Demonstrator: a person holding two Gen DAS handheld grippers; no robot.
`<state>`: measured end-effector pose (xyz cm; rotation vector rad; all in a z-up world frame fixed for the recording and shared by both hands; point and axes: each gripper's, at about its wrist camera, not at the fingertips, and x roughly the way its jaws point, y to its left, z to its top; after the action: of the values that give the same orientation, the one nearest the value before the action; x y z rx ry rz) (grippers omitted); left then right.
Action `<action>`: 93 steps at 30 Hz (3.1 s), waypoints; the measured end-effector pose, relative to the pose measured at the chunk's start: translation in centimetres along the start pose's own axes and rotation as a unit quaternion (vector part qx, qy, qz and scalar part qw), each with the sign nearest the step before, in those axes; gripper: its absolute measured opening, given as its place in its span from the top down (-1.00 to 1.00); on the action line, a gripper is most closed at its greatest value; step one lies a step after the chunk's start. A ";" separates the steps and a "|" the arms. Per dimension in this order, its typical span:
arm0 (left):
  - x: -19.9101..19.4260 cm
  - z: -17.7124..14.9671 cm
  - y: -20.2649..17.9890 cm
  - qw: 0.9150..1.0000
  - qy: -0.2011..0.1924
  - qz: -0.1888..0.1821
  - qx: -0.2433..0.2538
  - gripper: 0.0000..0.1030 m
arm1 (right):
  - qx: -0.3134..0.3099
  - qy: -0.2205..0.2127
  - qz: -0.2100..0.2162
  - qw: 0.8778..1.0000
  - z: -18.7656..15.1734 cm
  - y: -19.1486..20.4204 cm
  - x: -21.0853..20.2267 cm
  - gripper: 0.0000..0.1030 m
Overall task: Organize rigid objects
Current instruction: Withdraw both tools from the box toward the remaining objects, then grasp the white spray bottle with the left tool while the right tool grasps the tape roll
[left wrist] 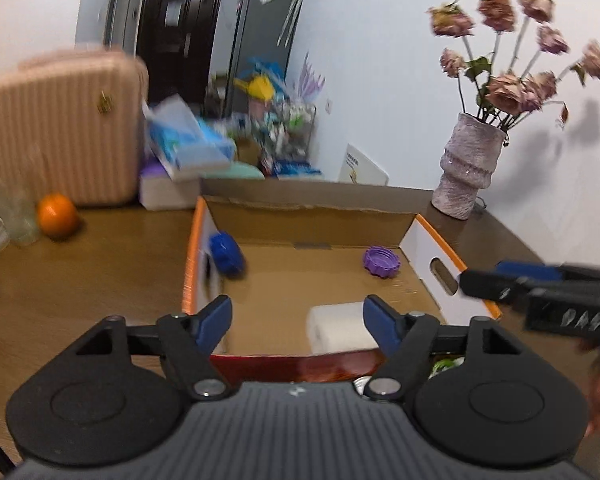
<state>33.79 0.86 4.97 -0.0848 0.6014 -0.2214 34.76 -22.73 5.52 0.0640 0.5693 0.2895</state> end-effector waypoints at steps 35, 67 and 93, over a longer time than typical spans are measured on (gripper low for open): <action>-18.9 -13.6 -0.7 0.984 -0.164 0.066 0.033 -1.00 | -0.046 -0.140 -0.032 0.988 -12.1 5.8 -18.0 -1.00; -0.6 -12.4 1.7 0.994 0.002 -0.014 0.105 -1.00 | -0.032 -0.046 -0.092 0.994 -19.6 1.3 -10.0 -0.96; -4.9 -16.8 1.9 0.998 0.048 -0.038 -0.028 -0.26 | -0.017 0.008 -0.074 0.997 -19.7 0.7 -6.9 0.53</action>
<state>20.63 3.62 -6.35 -0.1513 0.7003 -0.2839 18.38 -24.40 -7.30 -0.0124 0.5808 0.1561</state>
